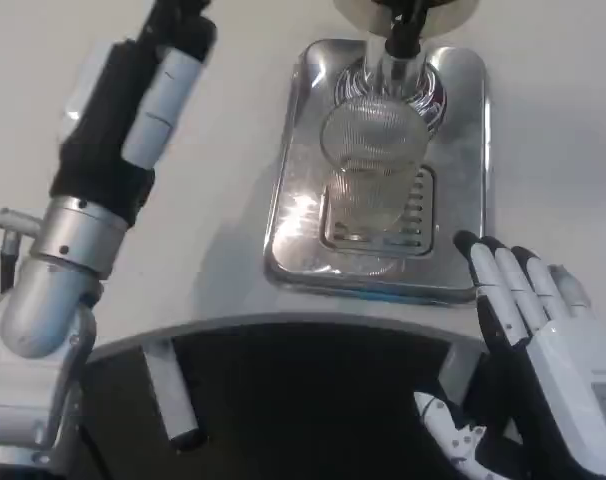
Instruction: Grasp the cup under the faucet to collect the drink, then remove the cup.
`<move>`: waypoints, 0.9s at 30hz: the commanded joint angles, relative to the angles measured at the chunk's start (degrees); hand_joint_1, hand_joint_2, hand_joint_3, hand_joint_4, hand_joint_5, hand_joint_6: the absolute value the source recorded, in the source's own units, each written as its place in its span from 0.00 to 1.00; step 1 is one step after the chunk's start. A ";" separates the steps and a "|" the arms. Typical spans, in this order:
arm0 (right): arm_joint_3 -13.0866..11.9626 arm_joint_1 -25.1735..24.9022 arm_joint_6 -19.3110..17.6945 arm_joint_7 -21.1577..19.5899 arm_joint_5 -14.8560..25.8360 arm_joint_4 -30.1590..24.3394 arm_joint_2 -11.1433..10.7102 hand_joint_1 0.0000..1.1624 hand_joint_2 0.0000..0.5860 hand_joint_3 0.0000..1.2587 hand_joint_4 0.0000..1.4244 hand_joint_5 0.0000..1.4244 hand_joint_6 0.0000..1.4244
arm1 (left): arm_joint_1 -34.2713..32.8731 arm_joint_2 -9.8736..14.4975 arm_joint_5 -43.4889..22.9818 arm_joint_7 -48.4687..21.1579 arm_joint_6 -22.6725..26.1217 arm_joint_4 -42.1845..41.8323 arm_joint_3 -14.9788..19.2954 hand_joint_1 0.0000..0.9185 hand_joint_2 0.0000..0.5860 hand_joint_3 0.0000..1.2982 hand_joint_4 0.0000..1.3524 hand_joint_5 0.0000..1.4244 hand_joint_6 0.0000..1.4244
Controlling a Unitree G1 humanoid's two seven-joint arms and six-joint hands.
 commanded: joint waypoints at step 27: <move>-0.30 2.28 -0.21 -2.49 1.71 -0.17 -0.43 0.25 0.79 0.00 0.00 0.00 0.00 | -3.04 -1.82 -7.45 -12.25 14.02 -14.63 -2.07 0.00 0.35 0.00 0.00 0.00 0.00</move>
